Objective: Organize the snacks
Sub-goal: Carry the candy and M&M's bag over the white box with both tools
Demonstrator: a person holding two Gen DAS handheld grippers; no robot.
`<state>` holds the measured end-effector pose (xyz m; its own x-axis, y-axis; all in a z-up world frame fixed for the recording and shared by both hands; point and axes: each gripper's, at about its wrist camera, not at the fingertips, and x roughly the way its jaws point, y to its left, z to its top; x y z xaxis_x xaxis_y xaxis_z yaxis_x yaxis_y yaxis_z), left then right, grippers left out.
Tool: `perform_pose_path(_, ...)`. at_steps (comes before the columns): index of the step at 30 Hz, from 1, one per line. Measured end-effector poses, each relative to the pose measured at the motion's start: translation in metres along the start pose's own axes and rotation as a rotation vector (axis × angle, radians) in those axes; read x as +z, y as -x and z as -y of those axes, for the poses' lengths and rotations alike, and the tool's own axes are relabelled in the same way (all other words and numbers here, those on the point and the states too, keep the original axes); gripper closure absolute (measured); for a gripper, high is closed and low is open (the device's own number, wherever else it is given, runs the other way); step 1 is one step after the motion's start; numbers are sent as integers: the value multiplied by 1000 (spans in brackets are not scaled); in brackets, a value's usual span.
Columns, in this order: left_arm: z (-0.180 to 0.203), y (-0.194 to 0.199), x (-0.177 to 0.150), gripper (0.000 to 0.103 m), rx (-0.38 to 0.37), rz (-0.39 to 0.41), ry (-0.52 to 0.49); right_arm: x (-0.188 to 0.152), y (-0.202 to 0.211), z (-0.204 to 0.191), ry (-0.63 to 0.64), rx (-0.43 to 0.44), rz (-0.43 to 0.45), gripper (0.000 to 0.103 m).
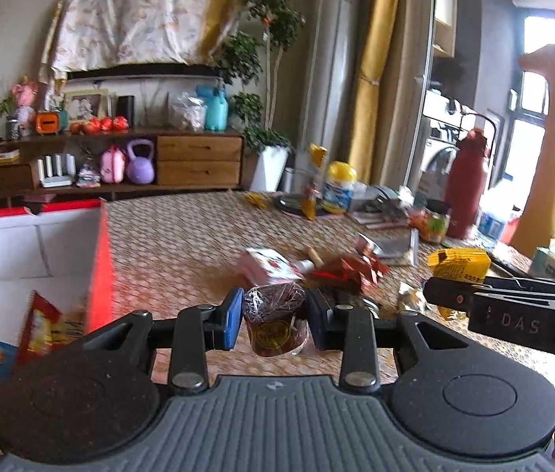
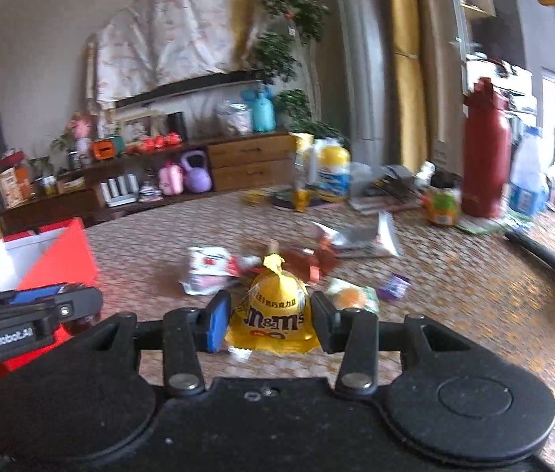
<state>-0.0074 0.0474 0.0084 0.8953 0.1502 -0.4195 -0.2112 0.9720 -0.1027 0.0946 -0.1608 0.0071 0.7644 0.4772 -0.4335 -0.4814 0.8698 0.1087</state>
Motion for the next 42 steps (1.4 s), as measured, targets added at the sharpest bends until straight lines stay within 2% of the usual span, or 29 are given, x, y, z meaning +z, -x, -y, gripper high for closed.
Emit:
perform_pose_path(6,-30,22,9,69,66,39,25,18,-1,-47,70,101,28,60)
perform_pose_path(13,-75,44,19,69,177,74,63,40,-5,-108,152,229,67,60)
perform_pose_path(23,-134,60,35,69,268,77,73,54,-17,-176,231,352,64,60)
perform_pose_path(31,-184,37,52,69,301,-15,59,69,-54,-229,290,400,24,60)
perform_pose_path(42,-225,1,53,69,269,-135,89,64,-104,-264,318,415,-91,60)
